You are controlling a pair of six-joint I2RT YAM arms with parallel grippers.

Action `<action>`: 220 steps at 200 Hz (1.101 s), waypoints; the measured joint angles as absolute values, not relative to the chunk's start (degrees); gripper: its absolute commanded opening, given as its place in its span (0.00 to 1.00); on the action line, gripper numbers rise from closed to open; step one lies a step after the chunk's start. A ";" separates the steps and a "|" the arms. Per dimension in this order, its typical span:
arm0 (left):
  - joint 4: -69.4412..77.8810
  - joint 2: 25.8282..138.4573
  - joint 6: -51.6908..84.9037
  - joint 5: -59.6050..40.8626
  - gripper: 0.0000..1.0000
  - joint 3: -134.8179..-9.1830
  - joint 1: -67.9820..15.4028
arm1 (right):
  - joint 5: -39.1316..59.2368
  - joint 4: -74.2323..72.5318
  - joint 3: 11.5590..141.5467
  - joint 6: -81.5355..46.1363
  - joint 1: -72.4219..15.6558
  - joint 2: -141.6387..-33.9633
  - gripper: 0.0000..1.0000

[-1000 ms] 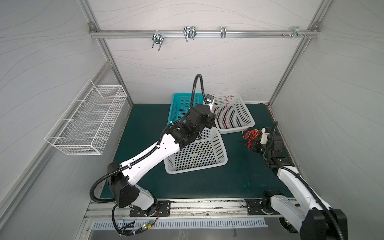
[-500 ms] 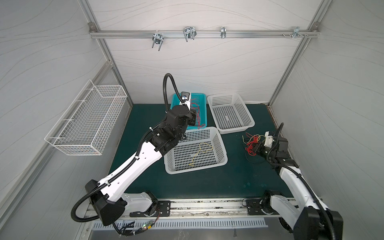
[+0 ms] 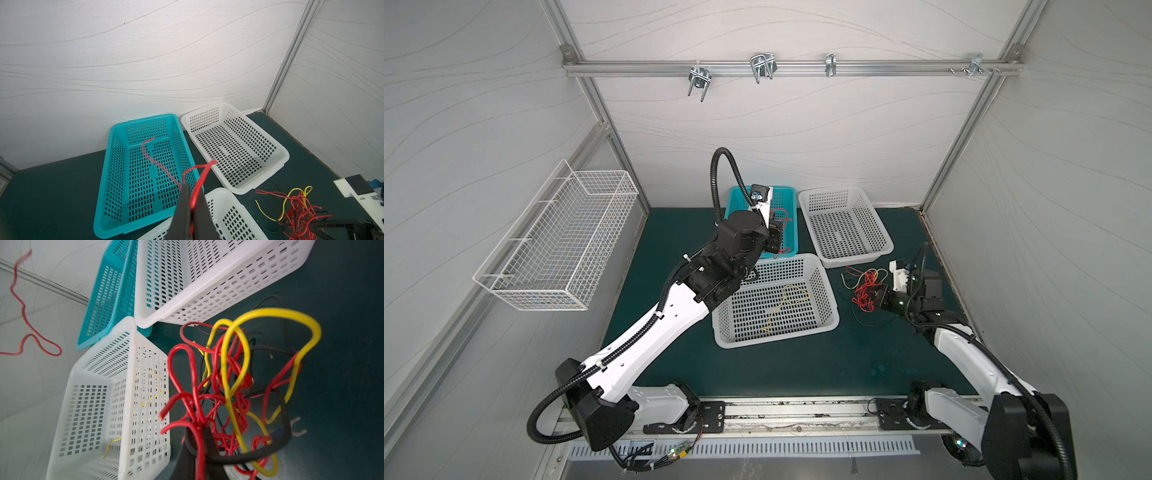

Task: Untangle the cables
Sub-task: 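Carry the red wire into the teal basket and open left gripper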

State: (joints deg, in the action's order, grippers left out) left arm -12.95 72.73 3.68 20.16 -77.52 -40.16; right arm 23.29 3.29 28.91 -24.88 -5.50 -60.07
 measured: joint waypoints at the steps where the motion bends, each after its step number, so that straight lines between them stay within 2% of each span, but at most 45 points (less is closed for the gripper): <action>1: -12.91 72.75 3.68 20.12 0.00 -77.52 -40.16 | 23.24 3.25 28.91 -24.88 -5.54 -60.14 0.08; 65: -11.33 78.08 2.79 18.44 0.00 -78.89 -37.43 | 21.21 1.93 30.13 -24.60 -9.28 -63.70 0.12; 169: -11.29 96.66 3.40 14.35 0.00 -96.27 -26.46 | 20.34 1.74 30.87 -24.53 -10.61 -65.19 0.14; 220: -14.55 106.13 5.41 14.81 0.00 -97.36 -25.26 | 20.36 2.20 33.34 -23.59 -10.70 -65.21 0.13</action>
